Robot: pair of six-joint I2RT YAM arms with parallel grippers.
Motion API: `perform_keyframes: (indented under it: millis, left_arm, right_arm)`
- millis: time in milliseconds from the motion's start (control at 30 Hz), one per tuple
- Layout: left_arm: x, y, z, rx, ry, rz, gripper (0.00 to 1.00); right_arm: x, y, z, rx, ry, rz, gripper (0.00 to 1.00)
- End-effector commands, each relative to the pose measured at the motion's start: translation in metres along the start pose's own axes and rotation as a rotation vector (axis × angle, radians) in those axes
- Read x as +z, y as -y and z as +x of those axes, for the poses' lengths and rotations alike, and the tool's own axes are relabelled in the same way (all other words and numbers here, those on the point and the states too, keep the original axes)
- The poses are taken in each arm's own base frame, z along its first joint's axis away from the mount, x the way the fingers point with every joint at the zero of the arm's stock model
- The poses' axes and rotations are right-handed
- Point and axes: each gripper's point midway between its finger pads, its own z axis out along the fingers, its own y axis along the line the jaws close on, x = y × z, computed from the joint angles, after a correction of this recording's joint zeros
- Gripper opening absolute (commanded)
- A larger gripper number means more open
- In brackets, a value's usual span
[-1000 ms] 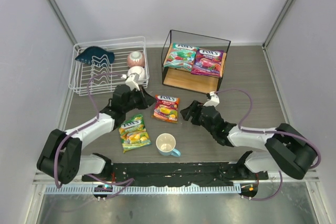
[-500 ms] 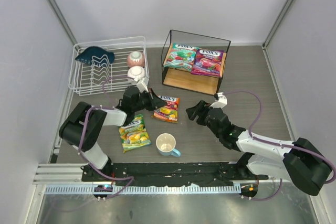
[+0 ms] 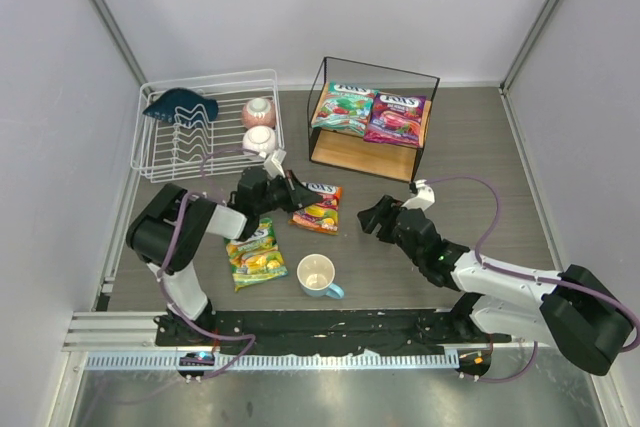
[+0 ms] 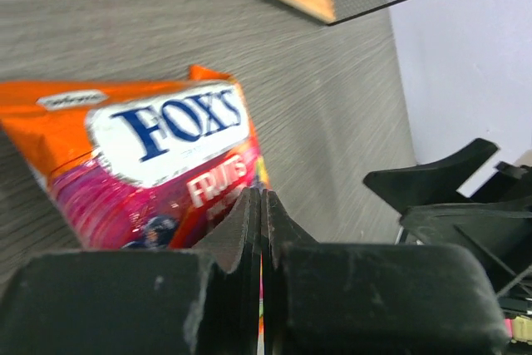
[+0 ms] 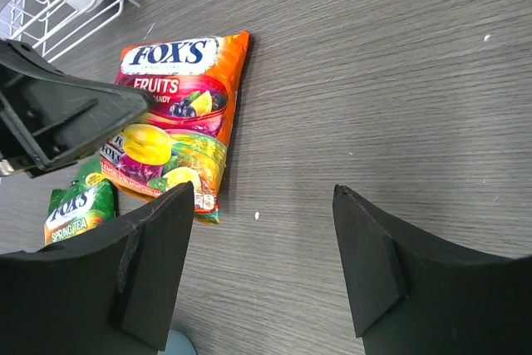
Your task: Place and organize the candy bags onto the shelf
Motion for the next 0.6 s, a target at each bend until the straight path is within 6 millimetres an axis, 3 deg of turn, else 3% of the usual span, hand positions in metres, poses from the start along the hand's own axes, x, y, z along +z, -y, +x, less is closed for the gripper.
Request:
perform_keyframes:
  millis: [0,267,533,567]
  left_arm:
    - [0.003,-0.026,0.019,-0.023,-0.049,-0.079,0.0]
    - [0.005,-0.061,0.049,-0.091,-0.112,-0.147,0.0]
    - [0.005,-0.035,0.031,-0.061,-0.085,-0.081,0.0]
    - [0.004,-0.024,0.023,-0.036,-0.07,-0.059,0.0]
  right_arm:
    - [-0.001,0.0,-0.01,0.011,0.044,-0.001,0.73]
    - [-0.001,0.002,-0.008,0.012,0.041,0.002,0.73]
    - [-0.003,0.003,-0.01,0.004,0.045,0.007,0.73]
    - [-0.003,0.004,-0.011,0.005,0.049,0.011,0.73]
